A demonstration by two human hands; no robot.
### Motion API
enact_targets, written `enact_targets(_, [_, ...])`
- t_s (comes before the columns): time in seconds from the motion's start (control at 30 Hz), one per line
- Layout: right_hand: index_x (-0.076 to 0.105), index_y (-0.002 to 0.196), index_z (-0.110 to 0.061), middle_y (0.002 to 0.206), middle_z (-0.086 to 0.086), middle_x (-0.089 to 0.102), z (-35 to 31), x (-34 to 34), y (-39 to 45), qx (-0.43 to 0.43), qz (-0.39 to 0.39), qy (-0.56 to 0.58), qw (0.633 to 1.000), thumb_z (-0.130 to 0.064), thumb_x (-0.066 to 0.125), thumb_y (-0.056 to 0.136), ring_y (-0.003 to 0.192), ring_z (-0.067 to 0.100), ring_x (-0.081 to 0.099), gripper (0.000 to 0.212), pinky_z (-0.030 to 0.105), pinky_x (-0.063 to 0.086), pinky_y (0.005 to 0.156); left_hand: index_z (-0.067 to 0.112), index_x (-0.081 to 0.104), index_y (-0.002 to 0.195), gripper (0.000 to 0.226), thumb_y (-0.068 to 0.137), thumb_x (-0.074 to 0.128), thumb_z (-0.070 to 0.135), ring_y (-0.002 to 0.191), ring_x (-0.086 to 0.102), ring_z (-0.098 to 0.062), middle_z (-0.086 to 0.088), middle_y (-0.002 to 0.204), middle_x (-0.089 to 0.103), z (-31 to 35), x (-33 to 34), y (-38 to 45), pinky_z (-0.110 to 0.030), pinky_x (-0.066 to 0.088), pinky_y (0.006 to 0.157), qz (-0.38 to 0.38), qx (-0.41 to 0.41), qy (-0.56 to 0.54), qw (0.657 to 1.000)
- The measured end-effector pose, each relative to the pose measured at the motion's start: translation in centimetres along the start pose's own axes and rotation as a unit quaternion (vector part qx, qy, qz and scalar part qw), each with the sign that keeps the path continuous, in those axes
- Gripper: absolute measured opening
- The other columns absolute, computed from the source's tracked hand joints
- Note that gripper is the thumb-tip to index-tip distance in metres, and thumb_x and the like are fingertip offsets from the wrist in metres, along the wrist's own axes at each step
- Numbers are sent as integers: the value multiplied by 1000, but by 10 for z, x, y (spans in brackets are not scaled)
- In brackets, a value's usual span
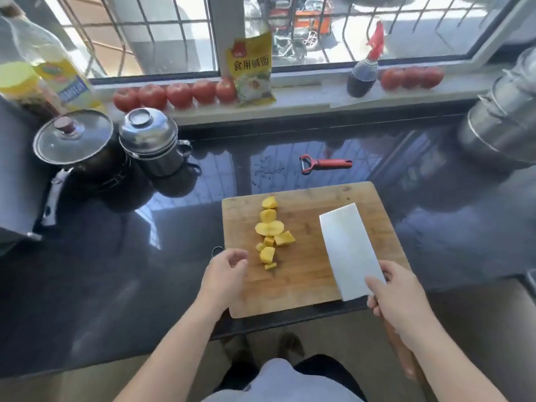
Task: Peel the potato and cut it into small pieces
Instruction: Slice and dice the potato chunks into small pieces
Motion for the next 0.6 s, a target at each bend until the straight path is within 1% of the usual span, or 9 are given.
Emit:
enact_targets(0.07, [62,110,-27,84,7,71,-2,1,2,15,18,7,1000,-9,54,99,59,21,61,23,31,52,53,33,66,116,20,103,56,21,104,64,-10,10,113,67,14,1,28,-33,55,89,8,19,-6,1000])
enact_targets(0.17, [61,110,-28,82,4,72,-7,6,2,31,31,20,999,-12,55,100,57,20,62,21,30,53,53,26,65,125,25,103,57,20,99,61,-7,11,108,65,37,2,63,-25,48,77,8,66,23,998])
enact_targets(0.2, [61,111,-28,81,4,72,-7,7,3,35,30,22,999,-12,55,100,56,19,62,20,28,53,52,25,65,127,26,103,58,21,100,62,-9,9,109,66,45,4,73,-25,48,78,2,81,41,996])
enact_targets(0.27, [61,110,-29,74,4,71,-7,6,4,30,32,26,999,-14,56,101,55,18,62,19,26,52,50,22,64,130,29,102,60,19,106,63,-15,5,116,68,61,10,94,-32,53,88,-13,108,99,989])
enact_targets(0.33, [61,108,-31,69,3,70,-6,0,7,26,34,28,999,-14,56,100,53,17,61,19,25,50,49,22,62,130,35,98,58,10,112,62,-21,0,124,66,72,18,110,-40,54,97,-35,113,192,974])
enact_targets(0.4, [60,104,-33,71,2,71,-4,-9,13,23,32,34,999,-12,56,100,53,16,61,22,25,51,48,25,59,127,45,91,54,-3,111,58,-24,-1,126,59,77,27,116,-40,55,91,-82,117,274,951])
enact_targets(0.47, [60,104,-32,76,2,72,1,-21,25,24,22,32,999,-11,56,100,54,18,62,22,28,53,50,28,57,130,53,89,54,-5,112,53,-23,0,127,48,73,34,111,-36,54,88,-127,153,342,919])
enact_targets(0.53, [60,106,-31,79,2,72,7,-34,42,24,8,23,999,-12,57,100,59,23,65,20,32,56,53,31,56,140,58,90,56,0,122,46,-23,0,131,43,65,40,99,-36,51,95,-113,211,379,894])
enact_targets(0.6, [59,108,-29,79,3,72,11,-48,56,17,-8,8,1000,-12,57,100,59,24,66,19,32,56,53,29,57,142,59,90,57,2,121,44,-23,-2,126,45,59,44,89,-38,49,98,-47,255,361,896])
Point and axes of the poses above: each hand's wrist, its own y-axis towards the middle knuckle, its own x-axis out of the palm, z = x × y, the point moved 2 cm from there along y, towards the middle knuckle
